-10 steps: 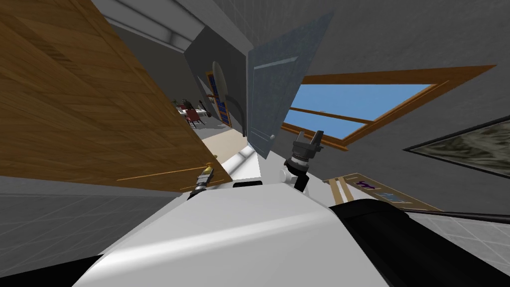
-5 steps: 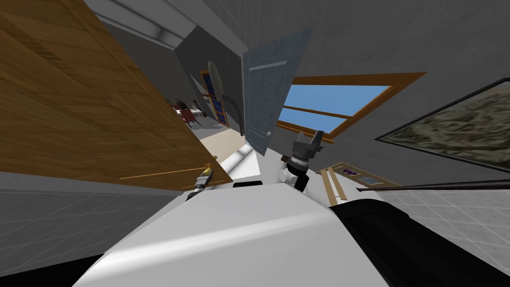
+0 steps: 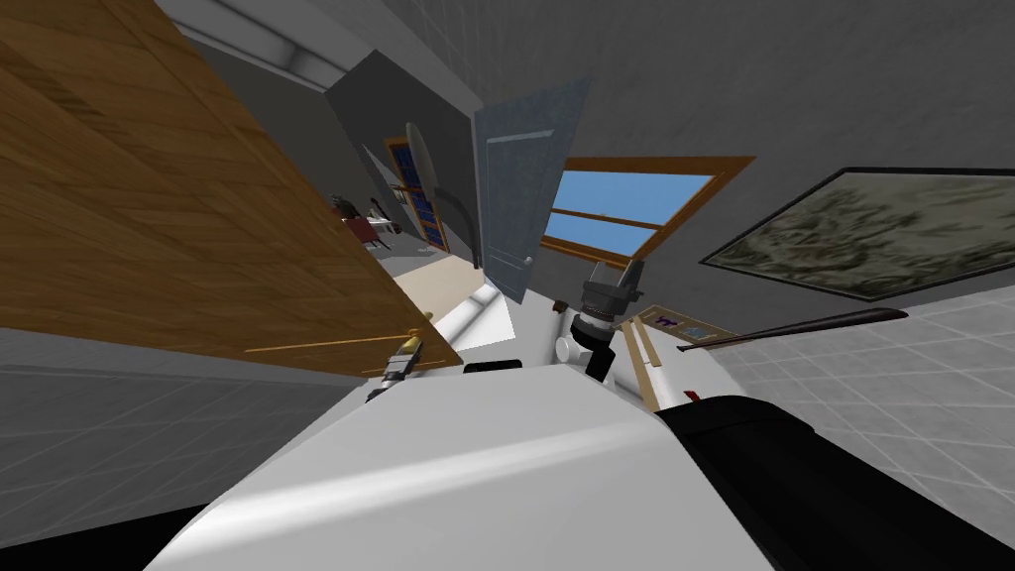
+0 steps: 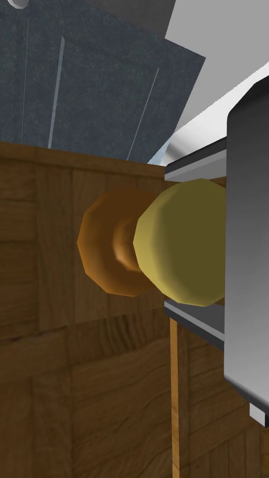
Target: Pull the door open
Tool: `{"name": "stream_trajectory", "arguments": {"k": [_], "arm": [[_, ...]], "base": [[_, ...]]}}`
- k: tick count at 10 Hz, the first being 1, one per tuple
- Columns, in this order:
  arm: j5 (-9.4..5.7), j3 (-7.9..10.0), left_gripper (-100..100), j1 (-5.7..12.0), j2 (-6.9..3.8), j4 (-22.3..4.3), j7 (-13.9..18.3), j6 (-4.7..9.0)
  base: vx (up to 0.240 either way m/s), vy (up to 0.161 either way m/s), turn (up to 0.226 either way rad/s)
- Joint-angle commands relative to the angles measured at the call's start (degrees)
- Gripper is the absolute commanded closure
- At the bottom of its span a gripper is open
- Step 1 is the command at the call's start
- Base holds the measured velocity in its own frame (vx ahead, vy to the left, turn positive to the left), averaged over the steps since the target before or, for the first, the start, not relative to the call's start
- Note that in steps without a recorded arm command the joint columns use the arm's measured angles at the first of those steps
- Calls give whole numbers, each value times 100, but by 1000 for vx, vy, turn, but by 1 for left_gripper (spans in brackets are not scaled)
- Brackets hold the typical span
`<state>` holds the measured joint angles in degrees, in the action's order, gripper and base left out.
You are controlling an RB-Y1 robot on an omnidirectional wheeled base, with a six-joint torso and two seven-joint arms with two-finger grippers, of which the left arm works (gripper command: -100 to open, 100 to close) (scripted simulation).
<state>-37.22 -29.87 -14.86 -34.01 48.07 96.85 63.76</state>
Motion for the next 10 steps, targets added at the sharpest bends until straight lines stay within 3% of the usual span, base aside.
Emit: {"name": "stream_trajectory", "arguments": {"k": [1,10], "arm": [[0,0,100,0,0,0,0,0],[128,-237,100,36,-142,-322,316,407]], "base": [[-85,16,-21],[-173,43,-122]]}}
